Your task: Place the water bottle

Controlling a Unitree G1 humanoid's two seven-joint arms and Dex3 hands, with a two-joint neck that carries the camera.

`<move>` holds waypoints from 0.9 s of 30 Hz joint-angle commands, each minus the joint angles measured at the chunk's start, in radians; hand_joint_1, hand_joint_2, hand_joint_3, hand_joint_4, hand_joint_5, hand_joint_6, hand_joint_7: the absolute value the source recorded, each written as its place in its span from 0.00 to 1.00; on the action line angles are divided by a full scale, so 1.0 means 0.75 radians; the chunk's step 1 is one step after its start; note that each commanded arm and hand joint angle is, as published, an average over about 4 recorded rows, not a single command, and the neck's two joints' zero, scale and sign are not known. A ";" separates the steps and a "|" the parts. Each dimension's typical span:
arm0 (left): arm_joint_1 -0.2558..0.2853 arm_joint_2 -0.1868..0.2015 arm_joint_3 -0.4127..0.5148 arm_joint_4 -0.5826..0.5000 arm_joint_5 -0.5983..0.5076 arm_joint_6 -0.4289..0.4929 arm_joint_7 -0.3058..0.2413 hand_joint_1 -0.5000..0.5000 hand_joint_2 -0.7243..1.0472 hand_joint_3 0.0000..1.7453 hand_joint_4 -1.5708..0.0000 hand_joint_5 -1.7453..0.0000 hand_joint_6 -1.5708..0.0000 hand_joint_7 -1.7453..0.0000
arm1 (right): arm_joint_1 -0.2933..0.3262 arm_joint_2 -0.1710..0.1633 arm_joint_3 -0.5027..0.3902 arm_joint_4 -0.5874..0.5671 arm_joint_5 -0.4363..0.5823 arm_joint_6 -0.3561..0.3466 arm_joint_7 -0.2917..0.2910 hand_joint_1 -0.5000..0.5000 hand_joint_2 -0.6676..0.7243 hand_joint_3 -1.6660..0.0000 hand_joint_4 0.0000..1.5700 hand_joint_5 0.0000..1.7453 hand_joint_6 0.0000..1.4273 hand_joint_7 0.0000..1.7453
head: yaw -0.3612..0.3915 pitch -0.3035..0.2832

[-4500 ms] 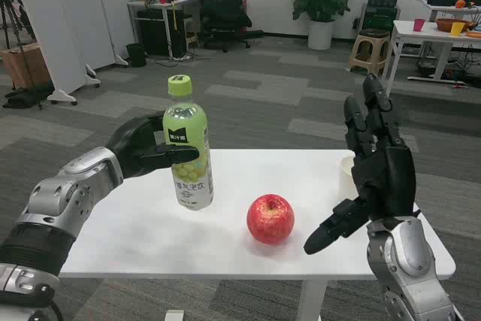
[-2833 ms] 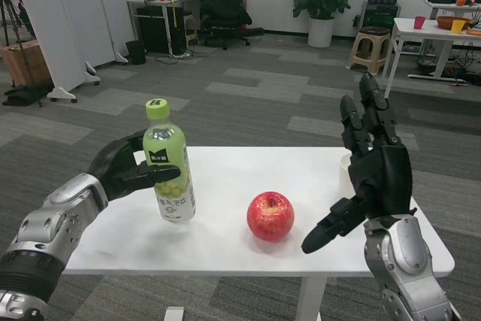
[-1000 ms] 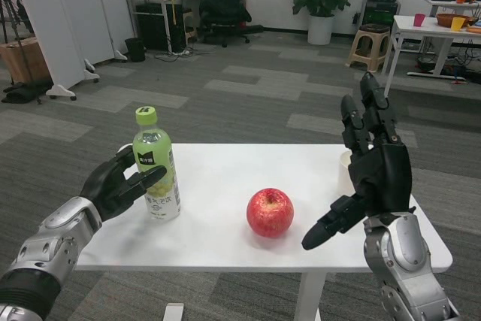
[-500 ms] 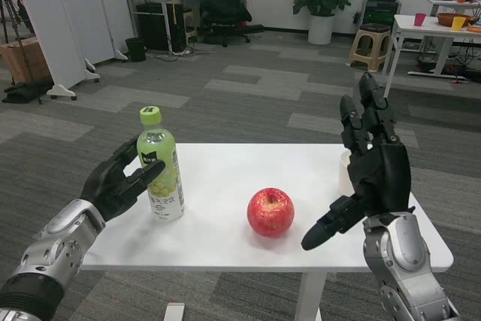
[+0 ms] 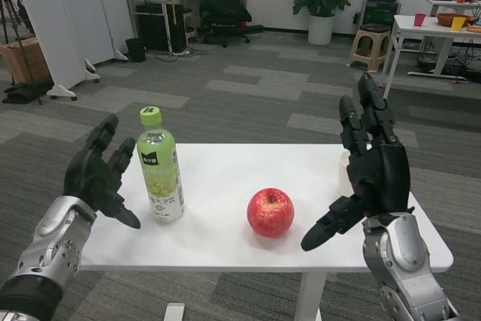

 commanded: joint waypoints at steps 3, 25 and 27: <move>0.026 0.032 0.143 -0.119 0.026 0.028 0.021 0.02 0.00 0.05 1.00 1.00 1.00 1.00 | -0.001 0.004 0.000 0.002 0.010 -0.009 0.002 0.04 0.84 1.00 0.00 0.00 0.00 0.00 | 0.011 0.009; 0.274 0.139 0.416 -0.880 0.124 0.534 0.005 0.02 0.05 0.05 1.00 1.00 1.00 1.00 | -0.007 -0.023 0.000 -0.009 0.014 -0.007 0.002 0.04 0.84 1.00 0.00 0.00 0.00 0.00 | -0.019 0.015; 0.281 0.138 0.413 -0.895 0.114 0.537 0.005 0.02 0.05 0.05 1.00 1.00 1.00 1.00 | -0.008 -0.023 0.000 -0.012 0.015 -0.007 0.002 0.04 0.83 1.00 0.00 0.00 0.00 0.00 | -0.023 0.017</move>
